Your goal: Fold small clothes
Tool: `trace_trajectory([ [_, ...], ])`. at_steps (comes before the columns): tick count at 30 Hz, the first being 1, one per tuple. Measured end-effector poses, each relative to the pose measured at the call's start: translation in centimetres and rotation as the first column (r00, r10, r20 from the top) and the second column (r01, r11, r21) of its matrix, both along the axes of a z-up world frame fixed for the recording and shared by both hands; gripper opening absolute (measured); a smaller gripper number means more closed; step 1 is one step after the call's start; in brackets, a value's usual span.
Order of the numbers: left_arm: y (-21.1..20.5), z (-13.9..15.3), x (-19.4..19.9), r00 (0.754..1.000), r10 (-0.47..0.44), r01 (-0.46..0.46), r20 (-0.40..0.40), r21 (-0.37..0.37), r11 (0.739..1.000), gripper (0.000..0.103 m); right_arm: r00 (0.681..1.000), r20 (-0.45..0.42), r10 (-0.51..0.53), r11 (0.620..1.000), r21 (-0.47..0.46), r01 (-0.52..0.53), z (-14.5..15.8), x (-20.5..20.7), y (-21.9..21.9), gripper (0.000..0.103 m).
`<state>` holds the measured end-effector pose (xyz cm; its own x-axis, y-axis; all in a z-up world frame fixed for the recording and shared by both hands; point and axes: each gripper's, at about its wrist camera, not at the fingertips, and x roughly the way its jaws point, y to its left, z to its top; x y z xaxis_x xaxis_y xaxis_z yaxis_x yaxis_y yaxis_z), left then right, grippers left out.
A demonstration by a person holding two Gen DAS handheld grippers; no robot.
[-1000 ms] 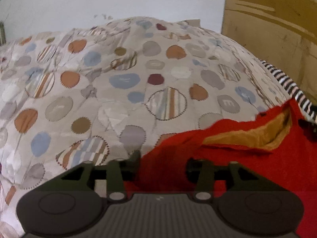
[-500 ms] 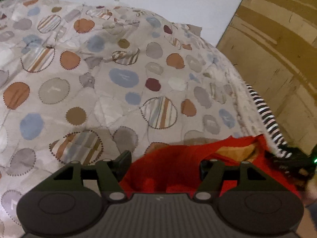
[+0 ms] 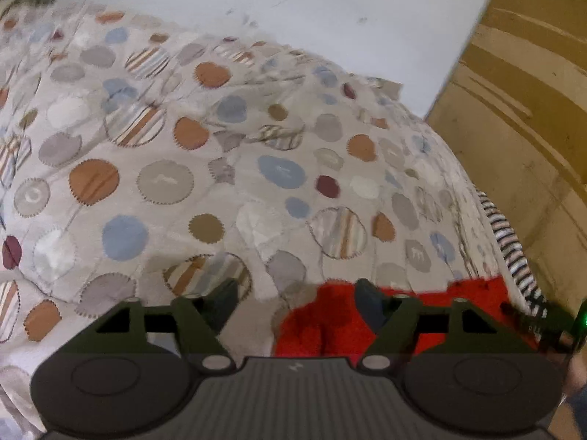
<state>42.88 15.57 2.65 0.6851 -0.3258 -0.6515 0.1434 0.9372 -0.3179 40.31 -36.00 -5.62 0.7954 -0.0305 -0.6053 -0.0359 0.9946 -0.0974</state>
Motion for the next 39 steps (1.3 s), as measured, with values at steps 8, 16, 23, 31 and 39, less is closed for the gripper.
trace_trajectory([
  [8, -5.2, -3.6, -3.9, 0.993, -0.104, 0.101, 0.049, 0.058, 0.993, 0.090, 0.988, 0.126, 0.088, 0.995, 0.032, -0.092, 2.4, -2.4, 0.3, 0.102],
  [16, -7.6, -6.1, -3.4, 0.987, 0.066, -0.110, 0.143, 0.326, 0.939, 0.090, 0.990, 0.067, 0.126, 0.989, -0.093, -0.119, 0.1, 0.1, 3.5, 0.102],
  [23, -2.8, -8.2, -2.6, 0.988, 0.150, -0.152, 0.026, 0.139, 0.979, 0.096, 1.000, 0.020, -0.010, 0.993, 0.117, 0.007, -1.6, 0.8, 0.1, 0.102],
  [31, -2.3, -8.6, -2.5, 0.985, 0.172, -0.172, 0.012, 0.094, 0.981, 0.100, 0.999, 0.022, -0.023, 0.985, 0.173, 0.019, -2.1, 0.3, -0.5, 0.103],
  [39, -2.7, -5.8, -6.3, 0.986, 0.163, -0.164, 0.023, 0.045, 0.986, 0.102, 0.994, 0.112, 0.016, 0.998, -0.069, -0.009, 1.4, -2.6, 0.3, 0.103],
])
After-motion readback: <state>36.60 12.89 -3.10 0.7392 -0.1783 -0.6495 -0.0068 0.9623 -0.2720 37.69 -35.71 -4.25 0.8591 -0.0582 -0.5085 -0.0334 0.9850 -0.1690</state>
